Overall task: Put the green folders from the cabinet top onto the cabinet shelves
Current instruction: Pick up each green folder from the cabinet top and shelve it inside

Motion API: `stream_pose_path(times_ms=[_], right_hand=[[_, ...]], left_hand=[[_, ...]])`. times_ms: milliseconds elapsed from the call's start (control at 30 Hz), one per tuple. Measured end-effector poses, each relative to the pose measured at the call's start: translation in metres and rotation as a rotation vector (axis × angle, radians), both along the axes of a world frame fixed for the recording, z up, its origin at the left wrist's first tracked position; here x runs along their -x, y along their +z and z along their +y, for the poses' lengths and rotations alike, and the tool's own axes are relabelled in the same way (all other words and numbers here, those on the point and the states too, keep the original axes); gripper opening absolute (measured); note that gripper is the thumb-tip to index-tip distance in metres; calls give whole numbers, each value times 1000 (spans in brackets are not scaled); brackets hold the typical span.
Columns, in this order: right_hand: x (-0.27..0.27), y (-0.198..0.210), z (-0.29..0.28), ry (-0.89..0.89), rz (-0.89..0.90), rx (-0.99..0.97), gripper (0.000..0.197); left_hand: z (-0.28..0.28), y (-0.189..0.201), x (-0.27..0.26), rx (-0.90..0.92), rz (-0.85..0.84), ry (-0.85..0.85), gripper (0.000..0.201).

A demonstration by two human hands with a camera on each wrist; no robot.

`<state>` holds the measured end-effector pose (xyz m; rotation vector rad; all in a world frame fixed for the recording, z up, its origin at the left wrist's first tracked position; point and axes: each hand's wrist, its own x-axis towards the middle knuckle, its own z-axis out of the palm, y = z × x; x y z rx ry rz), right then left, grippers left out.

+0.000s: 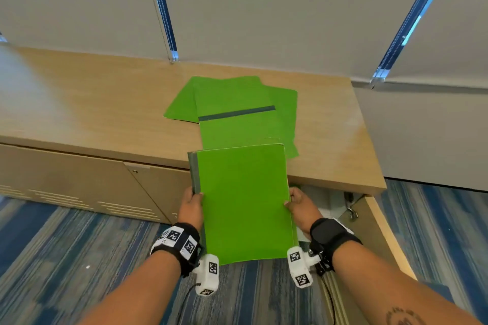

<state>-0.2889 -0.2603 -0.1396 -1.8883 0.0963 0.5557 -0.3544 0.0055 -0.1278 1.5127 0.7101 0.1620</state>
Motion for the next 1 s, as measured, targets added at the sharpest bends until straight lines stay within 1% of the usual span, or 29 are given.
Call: stream_pose_path(times_ms=[100, 167, 233, 333, 400, 433, 467, 500, 533, 600, 633, 700, 800, 867, 900, 933, 967, 1000], right_hand=[[20, -35, -1, -10, 83, 13, 29], [31, -60, -3, 7, 138, 56, 27], [41, -102, -9, 8, 199, 74, 27], [58, -170, -22, -19, 298, 45, 34], [71, -199, -27, -76, 386, 36, 33], [77, -203, -27, -107, 411, 38, 31], [81, -209, -29, -139, 434, 44, 30], [83, -223, -34, -161, 452, 42, 30], [81, -233, -37, -185, 465, 32, 32], [68, -269, -47, -193, 464, 50, 34], [60, -287, -51, -187, 446, 56, 34], [46, -334, -63, -196, 439, 47, 33], [26, -405, -82, -198, 460, 78, 42], [11, -449, -94, -178, 471, 112, 39], [7, -486, -107, -151, 474, 130, 36], [4, -540, -128, -125, 461, 133, 34], [4, -579, -140, -87, 471, 154, 33], [4, -609, -149, -64, 488, 180, 33]], left_hand=[[4, -44, 21, -49, 105, -58, 18], [5, -74, 34, -91, 174, -118, 15], [5, -110, 43, -97, 225, -174, 15], [-1, -166, 55, -96, 287, -226, 18], [-9, -207, 62, -90, 346, -270, 18], [-13, -224, 64, -81, 371, -291, 20], [-17, -241, 63, -75, 399, -312, 23], [-24, -267, 60, -66, 421, -335, 24], [-28, -281, 52, -68, 436, -351, 23], [-37, -317, 32, -89, 451, -370, 21], [-41, -328, 20, -95, 442, -375, 21], [-49, -357, 0, -110, 455, -406, 21], [-63, -404, -23, -160, 498, -422, 19], [-71, -429, -34, -174, 513, -418, 20], [-73, -439, -38, -182, 528, -423, 18], [-78, -451, -42, -173, 528, -416, 17], [-82, -464, -47, -161, 528, -410, 16], [-86, -480, -53, -156, 532, -396, 16]])
